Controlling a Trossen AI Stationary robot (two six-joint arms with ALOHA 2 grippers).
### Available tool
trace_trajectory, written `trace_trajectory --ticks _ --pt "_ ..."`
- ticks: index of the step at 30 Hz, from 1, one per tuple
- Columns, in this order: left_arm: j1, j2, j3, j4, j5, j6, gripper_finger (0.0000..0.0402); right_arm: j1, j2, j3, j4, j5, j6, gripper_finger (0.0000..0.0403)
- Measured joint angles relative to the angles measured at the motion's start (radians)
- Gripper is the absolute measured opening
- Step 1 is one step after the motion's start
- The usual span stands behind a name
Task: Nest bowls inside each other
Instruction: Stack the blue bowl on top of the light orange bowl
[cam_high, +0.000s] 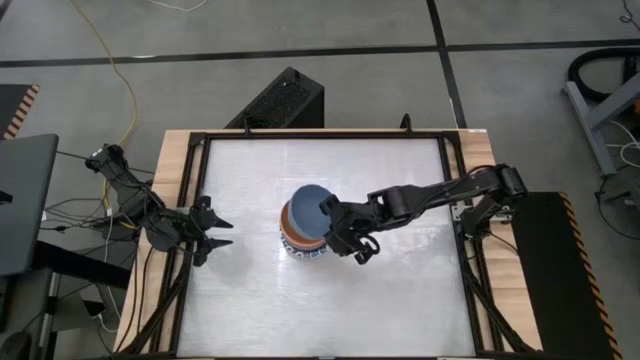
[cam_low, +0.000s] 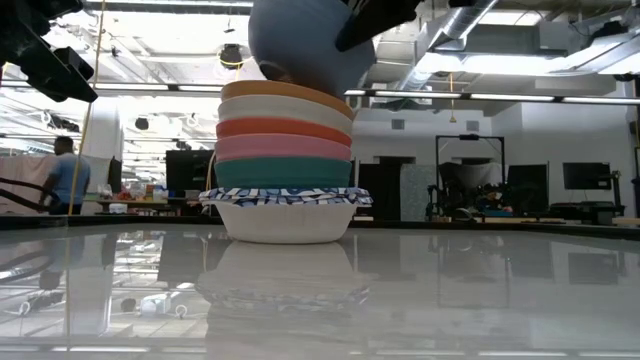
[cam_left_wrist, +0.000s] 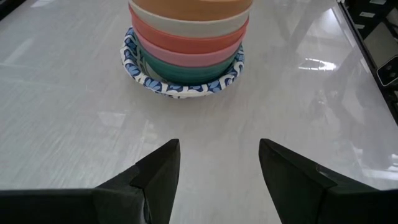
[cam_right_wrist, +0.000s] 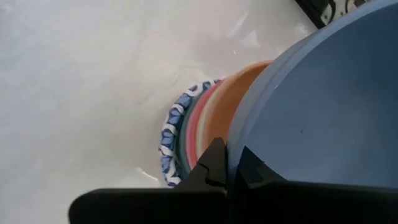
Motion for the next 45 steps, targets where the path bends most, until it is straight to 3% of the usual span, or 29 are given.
trace_trajectory --ticks 12,24,36,45 --pt "0.0 0.0 0.0 0.0 0.0 0.0 0.0208 -0.017 0.0 0.078 -0.129 -0.04 -0.094 0.0007" --pt "0.0 0.0 0.0 0.0 0.0 0.0 0.0208 -0.049 0.049 0.087 -0.133 -0.057 -0.174 0.0007" --pt "0.0 0.0 0.0 0.0 0.0 0.0 0.0208 -0.047 0.264 0.324 -0.391 -0.051 -0.205 0.0007" --pt "0.0 0.0 0.0 0.0 0.0 0.0 0.0208 -0.046 0.312 0.449 -0.466 -0.052 -0.238 0.0007"
